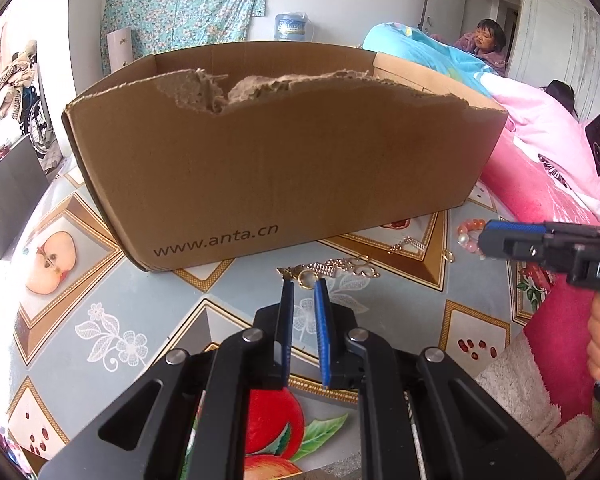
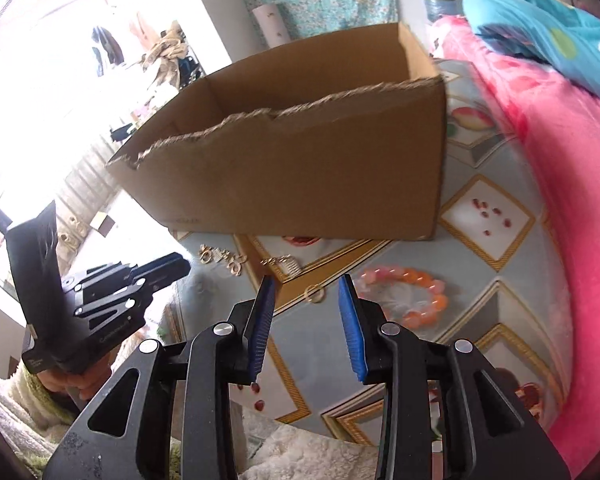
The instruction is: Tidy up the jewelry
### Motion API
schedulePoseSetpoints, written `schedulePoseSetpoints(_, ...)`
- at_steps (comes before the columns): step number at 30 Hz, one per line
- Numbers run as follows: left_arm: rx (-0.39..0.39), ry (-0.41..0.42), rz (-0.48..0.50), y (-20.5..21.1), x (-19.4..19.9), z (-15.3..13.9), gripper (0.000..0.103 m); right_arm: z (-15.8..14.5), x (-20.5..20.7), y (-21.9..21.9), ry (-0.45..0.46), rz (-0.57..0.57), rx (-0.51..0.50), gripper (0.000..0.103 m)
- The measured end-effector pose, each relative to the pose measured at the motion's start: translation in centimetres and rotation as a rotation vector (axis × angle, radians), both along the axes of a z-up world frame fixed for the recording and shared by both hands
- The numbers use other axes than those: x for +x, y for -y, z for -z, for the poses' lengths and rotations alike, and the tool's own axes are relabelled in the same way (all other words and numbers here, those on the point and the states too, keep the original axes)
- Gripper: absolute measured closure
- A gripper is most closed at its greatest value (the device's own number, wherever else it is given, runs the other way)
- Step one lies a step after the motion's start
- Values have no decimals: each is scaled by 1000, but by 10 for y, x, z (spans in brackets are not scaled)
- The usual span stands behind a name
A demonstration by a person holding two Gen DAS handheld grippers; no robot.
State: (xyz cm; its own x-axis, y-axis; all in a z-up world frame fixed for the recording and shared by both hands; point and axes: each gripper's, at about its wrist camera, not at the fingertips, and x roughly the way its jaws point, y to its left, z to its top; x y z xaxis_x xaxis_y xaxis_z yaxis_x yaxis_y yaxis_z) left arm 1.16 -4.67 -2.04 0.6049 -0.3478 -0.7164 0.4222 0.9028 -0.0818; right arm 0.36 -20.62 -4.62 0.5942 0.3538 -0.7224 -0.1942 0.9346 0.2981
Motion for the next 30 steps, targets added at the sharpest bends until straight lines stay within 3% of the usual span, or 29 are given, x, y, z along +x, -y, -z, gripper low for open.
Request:
schedulePoseSetpoints(10,56,7,36,16,12,7,86,9,4,-7,-19,-15,11,73)
schedulePoseSetpoints(20,122,40,47,24,12,8,86,17,13,2,-16,-8,14,75)
schedulePoseSetpoints(30,133,47,49,25,7,8,92,15,6,11,-4,12,20,76)
